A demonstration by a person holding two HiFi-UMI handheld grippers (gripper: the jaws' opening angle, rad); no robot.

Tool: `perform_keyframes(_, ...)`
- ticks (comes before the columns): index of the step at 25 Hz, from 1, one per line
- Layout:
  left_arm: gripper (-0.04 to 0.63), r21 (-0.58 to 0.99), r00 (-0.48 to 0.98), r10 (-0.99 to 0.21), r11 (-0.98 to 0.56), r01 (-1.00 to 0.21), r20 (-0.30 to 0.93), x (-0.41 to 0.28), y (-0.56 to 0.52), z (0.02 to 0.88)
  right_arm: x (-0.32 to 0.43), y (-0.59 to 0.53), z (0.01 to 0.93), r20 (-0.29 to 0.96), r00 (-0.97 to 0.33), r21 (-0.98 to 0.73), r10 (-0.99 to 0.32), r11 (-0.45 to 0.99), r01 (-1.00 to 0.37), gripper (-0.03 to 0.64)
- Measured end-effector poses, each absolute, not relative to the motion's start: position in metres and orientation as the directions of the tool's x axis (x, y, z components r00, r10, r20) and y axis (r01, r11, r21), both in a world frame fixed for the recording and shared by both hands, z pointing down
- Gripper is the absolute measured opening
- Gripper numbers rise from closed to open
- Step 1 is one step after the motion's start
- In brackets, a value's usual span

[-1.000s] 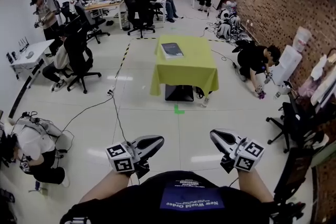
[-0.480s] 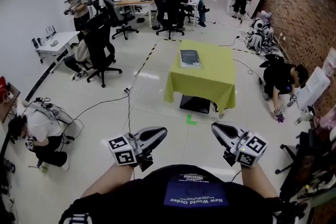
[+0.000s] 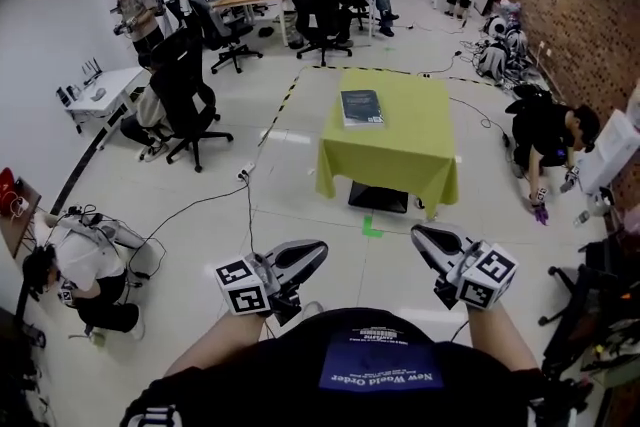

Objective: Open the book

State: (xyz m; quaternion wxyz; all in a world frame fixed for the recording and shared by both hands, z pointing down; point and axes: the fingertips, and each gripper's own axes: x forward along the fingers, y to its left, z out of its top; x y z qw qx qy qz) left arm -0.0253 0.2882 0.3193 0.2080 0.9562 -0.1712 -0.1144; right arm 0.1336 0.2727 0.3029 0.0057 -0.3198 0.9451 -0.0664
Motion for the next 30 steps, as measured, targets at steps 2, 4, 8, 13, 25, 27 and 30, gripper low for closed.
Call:
perform_keyframes(2,0.006,0.420,0.926,-0.340,-0.873,-0.247,-0.162,-0.030,0.263,0.315,0.129,0.252,0.296,0.033,-0.775,-0.108,-0.632,0.768,-0.631,-0.012)
perform_keyframes(4,0.006,0.404,0.936,-0.304,-0.890,-0.212,-0.178,-0.040,0.231,0.308,0.122,0.227,0.285,0.030,-0.746,-0.080,-0.665,0.743,-0.665,-0.012)
perform_keyframes(8,0.006,0.383,0.952,-0.240,-0.911,-0.154,-0.187,-0.074,0.173,0.300,0.100,0.181,0.275,0.019,-0.685,-0.078,-0.728,0.682,-0.727,-0.012)
perform_keyframes(13,0.006,0.389,0.967,-0.187,-0.915,-0.107,-0.175,-0.101,0.114,0.310,0.081,0.130,0.283,0.006,-0.625,-0.119,-0.780,0.620,-0.775,-0.012)
perform_keyframes(25,0.006,0.444,0.961,-0.223,-0.887,-0.131,-0.162,-0.099,0.012,0.333,0.074,0.015,0.304,0.056,-0.679,-0.148,-0.732,0.667,-0.731,-0.012)
perform_keyframes(27,0.006,0.430,0.957,-0.247,-0.888,-0.162,-0.150,-0.088,-0.008,0.333,0.078,-0.012,0.307,0.046,-0.717,-0.148,-0.696,0.705,-0.694,-0.012)
perform_keyframes(30,0.006,0.404,0.944,-0.297,-0.888,-0.218,-0.143,-0.064,-0.044,0.321,0.093,-0.057,0.303,0.039,-0.771,-0.130,-0.635,0.762,-0.634,-0.012)
